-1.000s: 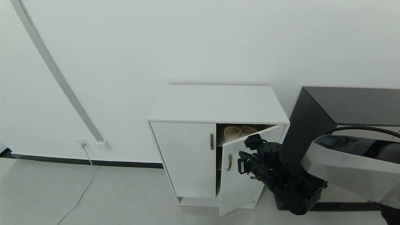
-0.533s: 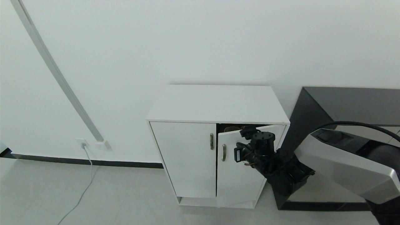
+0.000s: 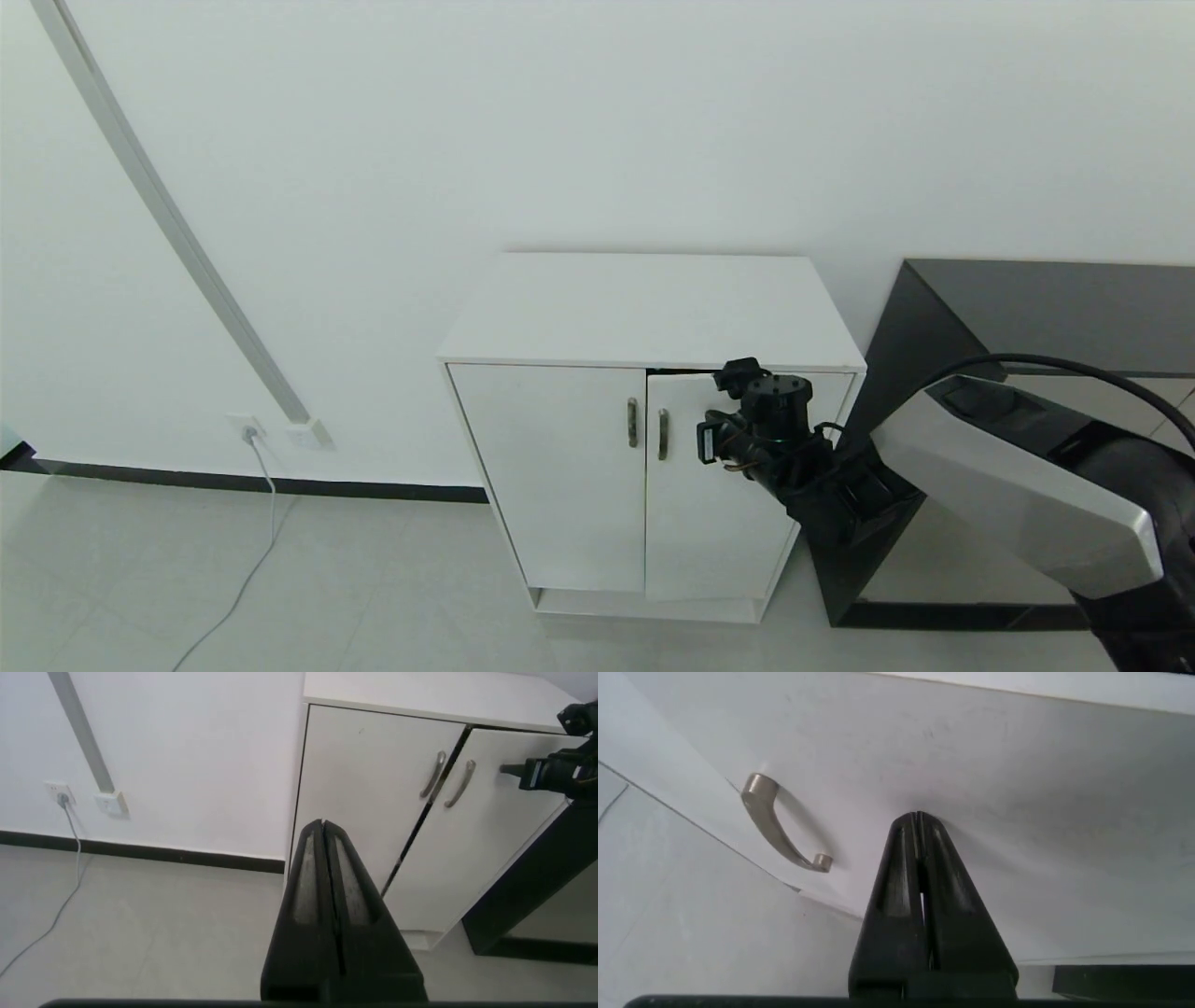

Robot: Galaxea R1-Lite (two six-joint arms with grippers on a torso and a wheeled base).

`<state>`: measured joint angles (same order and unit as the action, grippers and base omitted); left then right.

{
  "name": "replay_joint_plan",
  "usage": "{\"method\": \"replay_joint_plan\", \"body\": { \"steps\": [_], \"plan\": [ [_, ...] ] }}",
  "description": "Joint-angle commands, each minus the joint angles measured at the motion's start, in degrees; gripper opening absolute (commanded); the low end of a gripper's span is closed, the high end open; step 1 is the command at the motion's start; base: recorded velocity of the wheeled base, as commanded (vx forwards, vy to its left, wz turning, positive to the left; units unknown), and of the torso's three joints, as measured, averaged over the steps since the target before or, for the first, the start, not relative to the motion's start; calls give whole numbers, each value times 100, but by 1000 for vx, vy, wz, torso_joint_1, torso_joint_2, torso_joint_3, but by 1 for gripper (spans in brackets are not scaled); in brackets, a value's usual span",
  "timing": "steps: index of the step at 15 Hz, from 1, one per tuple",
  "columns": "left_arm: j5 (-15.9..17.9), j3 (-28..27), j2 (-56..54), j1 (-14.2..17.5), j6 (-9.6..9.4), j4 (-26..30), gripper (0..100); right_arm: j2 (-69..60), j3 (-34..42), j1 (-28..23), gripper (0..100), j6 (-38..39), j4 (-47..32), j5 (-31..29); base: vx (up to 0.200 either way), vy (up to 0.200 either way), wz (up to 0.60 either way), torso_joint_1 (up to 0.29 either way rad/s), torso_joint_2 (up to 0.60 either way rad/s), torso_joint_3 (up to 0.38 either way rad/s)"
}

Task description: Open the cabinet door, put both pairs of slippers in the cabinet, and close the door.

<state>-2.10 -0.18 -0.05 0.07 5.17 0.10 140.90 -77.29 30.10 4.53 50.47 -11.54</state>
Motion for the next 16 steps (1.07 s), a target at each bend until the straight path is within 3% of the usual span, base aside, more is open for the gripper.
{"method": "replay_joint_plan", "body": {
  "steps": [1, 11, 16],
  "plan": [
    [-1, 1, 5, 1, 2, -1, 0, 96, -234, -48, 0, -23, -90, -6, 0, 0, 0, 0, 0, 0],
    [-1, 1, 5, 1, 2, -1, 0, 184, -427, -118, 0, -40, -213, -6, 0, 0, 0, 0, 0, 0],
    [-1, 1, 5, 1, 10, -1, 0, -458, 742, -30, 0, -40, 279, -23, 0, 0, 0, 0, 0, 0]
  ]
}}
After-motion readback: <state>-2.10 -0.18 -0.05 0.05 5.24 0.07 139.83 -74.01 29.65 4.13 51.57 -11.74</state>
